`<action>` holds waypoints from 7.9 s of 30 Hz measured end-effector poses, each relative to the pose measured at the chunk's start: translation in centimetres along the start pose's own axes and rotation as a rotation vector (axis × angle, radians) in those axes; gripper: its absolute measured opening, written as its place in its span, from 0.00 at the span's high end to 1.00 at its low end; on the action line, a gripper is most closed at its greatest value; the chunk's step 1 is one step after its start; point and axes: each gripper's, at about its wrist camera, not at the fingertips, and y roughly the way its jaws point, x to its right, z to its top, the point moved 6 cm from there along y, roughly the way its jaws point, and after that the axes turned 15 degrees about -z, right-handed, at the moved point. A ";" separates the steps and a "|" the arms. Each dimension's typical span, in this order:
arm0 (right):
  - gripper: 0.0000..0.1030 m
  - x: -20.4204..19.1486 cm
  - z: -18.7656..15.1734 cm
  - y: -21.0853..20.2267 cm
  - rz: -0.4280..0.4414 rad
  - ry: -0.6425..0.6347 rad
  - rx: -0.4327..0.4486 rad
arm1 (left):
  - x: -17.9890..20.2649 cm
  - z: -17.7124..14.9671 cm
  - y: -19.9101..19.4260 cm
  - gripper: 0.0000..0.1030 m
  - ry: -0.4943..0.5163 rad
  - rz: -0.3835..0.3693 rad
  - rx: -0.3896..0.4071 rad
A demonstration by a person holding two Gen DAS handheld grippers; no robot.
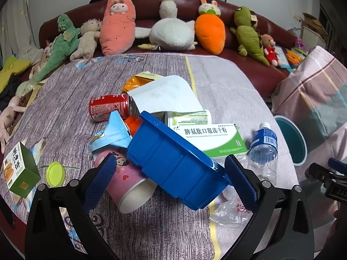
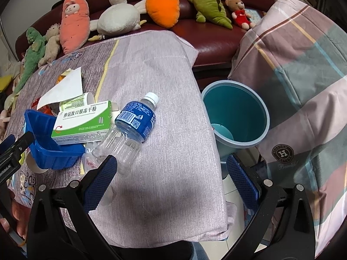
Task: Collect trash
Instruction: 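Move both tools toward the medicine box and water bottle, then grasp the green medicine box with left tool while right tool grasps the water bottle, then carry box and bottle over the teal wastebasket and open both tools, then return both tools to the table toward the pink cup and plastic bag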
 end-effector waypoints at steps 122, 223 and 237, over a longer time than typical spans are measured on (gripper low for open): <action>0.35 0.5 2.1 12.2 0.420 0.004 -0.319 | 9.1 1.1 20.3 0.27 0.857 -0.221 -0.955; 0.23 18.8 7.2 11.7 0.036 0.309 -0.169 | 27.5 6.1 21.0 0.11 0.233 -0.484 -0.439; 0.23 13.1 5.3 4.2 0.031 0.210 -0.113 | 21.0 6.3 12.8 0.11 0.209 -0.479 -0.308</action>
